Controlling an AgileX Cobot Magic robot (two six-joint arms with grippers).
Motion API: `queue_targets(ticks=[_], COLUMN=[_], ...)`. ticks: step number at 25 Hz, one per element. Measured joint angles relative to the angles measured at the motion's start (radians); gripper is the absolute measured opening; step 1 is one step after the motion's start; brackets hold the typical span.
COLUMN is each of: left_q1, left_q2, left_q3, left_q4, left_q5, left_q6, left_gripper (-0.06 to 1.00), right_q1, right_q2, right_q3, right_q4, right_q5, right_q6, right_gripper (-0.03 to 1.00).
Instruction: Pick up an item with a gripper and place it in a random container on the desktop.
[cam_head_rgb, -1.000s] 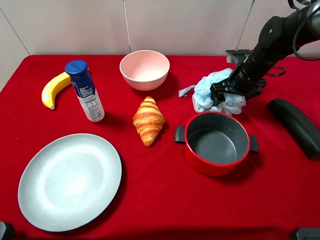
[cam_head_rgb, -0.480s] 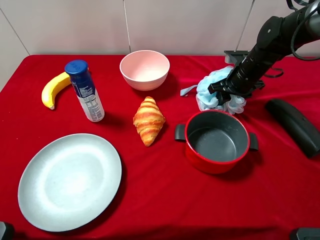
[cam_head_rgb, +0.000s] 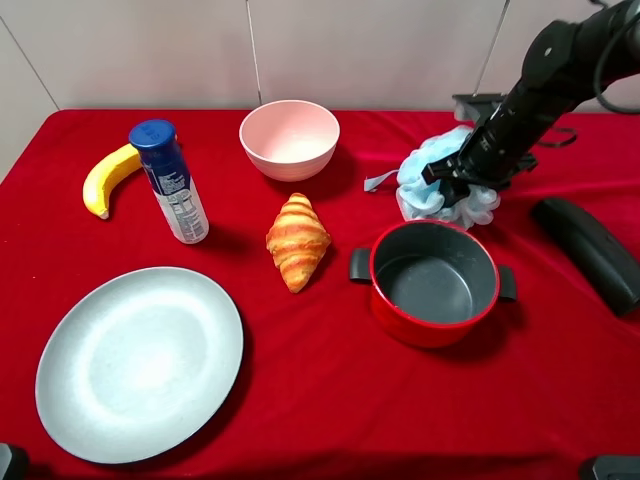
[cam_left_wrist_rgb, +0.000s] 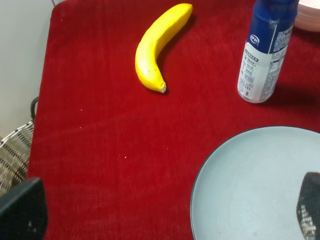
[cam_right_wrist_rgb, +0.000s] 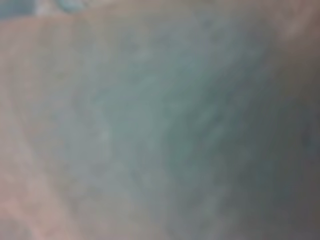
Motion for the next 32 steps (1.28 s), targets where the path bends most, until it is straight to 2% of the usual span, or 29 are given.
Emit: queue_targets(ticks=[24,32], left_q1=[0.000,0.000], left_q2=[0.000,0.000], left_q3=[0.000,0.000], left_q4=[0.000,0.000], left_q5=[0.000,0.000], left_q6=[0.000,0.000], left_gripper=[0.99,0.99], right_q1=[0.004,0.108], right_q2=[-0.324,-0.426], right_q3=[0.004,0.004], right_q4=[-0.063,-0.093], right_q5=[0.017,0.034], right_q6=[0.000,0.000], right_gripper=[0.29,0.28])
